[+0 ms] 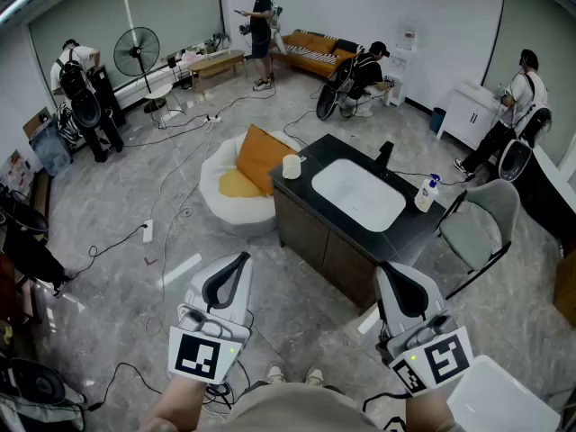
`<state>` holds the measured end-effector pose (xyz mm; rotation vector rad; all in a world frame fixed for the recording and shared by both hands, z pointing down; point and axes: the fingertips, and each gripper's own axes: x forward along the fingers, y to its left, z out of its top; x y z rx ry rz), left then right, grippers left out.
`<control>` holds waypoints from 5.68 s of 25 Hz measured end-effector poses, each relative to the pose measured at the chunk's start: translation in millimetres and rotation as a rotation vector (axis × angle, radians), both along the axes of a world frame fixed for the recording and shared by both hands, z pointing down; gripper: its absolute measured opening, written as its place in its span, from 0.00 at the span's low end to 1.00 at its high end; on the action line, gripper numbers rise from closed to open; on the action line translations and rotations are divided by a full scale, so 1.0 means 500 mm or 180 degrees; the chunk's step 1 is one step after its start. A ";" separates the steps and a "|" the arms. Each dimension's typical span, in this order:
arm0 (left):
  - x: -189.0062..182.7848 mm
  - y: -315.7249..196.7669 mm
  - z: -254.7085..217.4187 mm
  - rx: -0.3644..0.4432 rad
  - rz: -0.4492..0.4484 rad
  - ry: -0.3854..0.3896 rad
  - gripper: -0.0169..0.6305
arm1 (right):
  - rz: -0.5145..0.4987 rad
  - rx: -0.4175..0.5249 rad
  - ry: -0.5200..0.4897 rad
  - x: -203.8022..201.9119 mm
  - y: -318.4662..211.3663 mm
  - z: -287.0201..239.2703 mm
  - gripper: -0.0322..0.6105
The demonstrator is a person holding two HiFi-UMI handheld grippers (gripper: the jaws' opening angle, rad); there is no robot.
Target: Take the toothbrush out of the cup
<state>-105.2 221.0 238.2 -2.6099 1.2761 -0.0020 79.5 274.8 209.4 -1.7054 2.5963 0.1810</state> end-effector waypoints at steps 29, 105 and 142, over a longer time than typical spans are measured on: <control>0.040 -0.028 0.019 -0.0067 -0.0041 0.0016 0.03 | 0.0037 0.0088 -0.0403 0.060 -0.046 0.000 0.40; -0.019 -1.028 0.127 -0.0321 0.0042 0.0049 0.03 | 0.0164 -0.0381 -0.0213 -0.020 -1.076 0.139 0.37; 0.136 -1.238 0.596 -0.1558 0.0007 -0.0249 0.03 | 0.0013 -0.1826 -0.0153 0.010 -1.369 0.825 0.37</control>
